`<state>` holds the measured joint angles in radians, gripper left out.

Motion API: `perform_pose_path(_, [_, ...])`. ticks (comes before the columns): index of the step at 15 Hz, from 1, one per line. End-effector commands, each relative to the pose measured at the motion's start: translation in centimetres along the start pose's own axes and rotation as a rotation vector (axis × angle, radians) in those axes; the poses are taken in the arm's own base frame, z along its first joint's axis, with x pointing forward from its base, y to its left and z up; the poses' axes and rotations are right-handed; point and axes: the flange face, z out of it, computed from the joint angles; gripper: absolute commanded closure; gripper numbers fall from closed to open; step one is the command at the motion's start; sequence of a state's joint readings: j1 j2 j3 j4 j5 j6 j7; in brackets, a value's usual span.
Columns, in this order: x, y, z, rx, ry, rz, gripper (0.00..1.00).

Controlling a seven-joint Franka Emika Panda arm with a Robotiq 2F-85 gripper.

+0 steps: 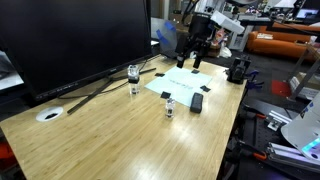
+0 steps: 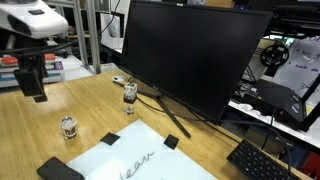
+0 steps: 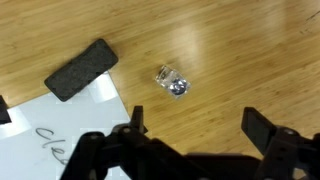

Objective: Pick up the duster and rub the white object

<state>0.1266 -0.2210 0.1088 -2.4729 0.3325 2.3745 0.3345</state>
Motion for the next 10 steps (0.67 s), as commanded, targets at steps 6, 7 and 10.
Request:
perform_pose_path(6, [-0.4,3.5,2.2,-0.023,0.007,0.238,0.00])
perform_pose_path(7, [-0.5,3.4,2.1,-0.022,0.009,0.243,0.00])
perform_pose_path(10, [0.3,4.2,2.9,-0.024,-0.001,0.315,0.00])
